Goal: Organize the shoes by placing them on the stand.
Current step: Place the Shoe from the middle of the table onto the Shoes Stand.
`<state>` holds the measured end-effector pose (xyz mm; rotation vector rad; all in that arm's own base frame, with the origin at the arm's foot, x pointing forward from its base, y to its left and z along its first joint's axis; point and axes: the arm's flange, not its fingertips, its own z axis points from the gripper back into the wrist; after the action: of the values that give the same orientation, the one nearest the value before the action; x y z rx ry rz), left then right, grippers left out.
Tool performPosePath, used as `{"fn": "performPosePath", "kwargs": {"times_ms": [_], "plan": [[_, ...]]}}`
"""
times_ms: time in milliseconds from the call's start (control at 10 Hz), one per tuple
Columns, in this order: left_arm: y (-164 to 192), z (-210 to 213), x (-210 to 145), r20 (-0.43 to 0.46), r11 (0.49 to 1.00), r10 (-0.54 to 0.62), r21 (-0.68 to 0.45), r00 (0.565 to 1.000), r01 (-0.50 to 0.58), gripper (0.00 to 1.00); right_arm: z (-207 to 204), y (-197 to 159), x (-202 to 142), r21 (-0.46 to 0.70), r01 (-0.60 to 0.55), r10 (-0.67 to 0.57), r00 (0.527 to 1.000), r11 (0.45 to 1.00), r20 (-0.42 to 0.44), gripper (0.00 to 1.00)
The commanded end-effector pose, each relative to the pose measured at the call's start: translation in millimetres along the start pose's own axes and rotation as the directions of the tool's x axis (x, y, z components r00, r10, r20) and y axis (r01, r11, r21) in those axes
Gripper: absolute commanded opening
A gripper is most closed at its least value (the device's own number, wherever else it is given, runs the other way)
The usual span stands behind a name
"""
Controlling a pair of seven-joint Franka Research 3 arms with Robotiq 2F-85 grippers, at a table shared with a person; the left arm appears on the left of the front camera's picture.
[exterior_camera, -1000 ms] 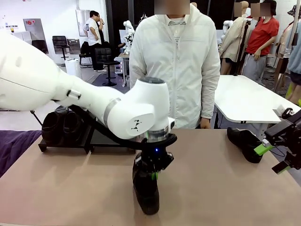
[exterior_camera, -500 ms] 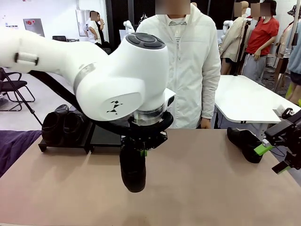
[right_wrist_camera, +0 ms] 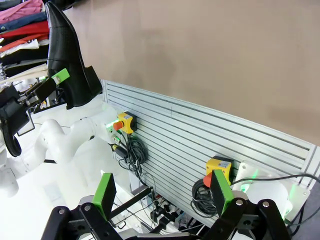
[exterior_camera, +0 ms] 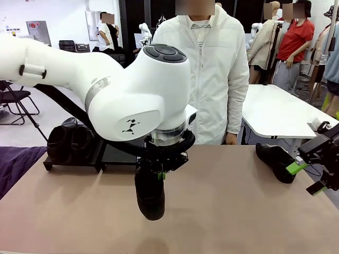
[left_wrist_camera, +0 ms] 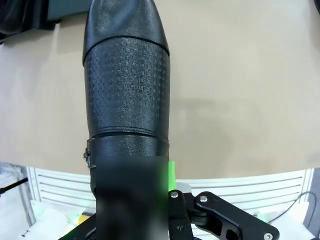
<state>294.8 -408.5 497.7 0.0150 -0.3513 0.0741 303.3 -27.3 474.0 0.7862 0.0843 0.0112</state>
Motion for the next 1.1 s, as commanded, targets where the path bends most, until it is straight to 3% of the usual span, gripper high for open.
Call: {"fn": "performPosePath", "kwargs": {"times_ms": [0,200,300,500,700,800,900,1000], "plan": [[24.8,3.8,29.3,0.021,0.998,0.070,0.003,0.997,-0.070,0.00,1.9,1.7,0.2,0.012,0.008,-0.008,1.000,1.000,0.001,1.00],[84.6,9.6,91.9,0.107,0.999,0.049,0.006,0.993,-0.049,0.00,1.9,1.7,0.2,0.012,0.008,-0.008,1.000,1.000,0.001,1.00],[113.5,7.8,114.2,0.091,0.998,-0.062,-0.018,0.994,0.064,0.00,1.9,1.7,0.2,0.012,0.008,-0.008,1.000,1.000,0.001,1.00],[160.8,-3.6,154.1,0.104,0.993,-0.114,0.018,0.988,0.113,0.00,1.9,1.7,0.2,0.012,0.008,-0.008,1.000,1.000,0.001,1.00],[174.3,-24.5,185.0,0.159,0.977,-0.212,0.002,0.964,0.214,0.00,1.9,1.7,0.2,0.012,0.008,-0.008,1.000,1.000,0.001,1.00],[175.2,-28.6,193.8,0.133,0.986,-0.149,-0.049,0.980,0.157,0.00,1.9,1.7,0.2,0.012,0.008,-0.008,1.000,1.000,0.001,1.00],[181.3,-17.3,180.1,0.114,0.988,-0.154,0.030,0.982,0.151,0.00,1.9,1.7,0.2,0.012,0.008,-0.008,1.000,1.000,0.001,1.00],[181.3,-17.3,180.1,0.114,0.988,-0.154,0.030,0.982,0.151,0.00,1.9,1.7,0.2,0.012,0.008,-0.008,1.000,1.000,0.001,1.00]]}}
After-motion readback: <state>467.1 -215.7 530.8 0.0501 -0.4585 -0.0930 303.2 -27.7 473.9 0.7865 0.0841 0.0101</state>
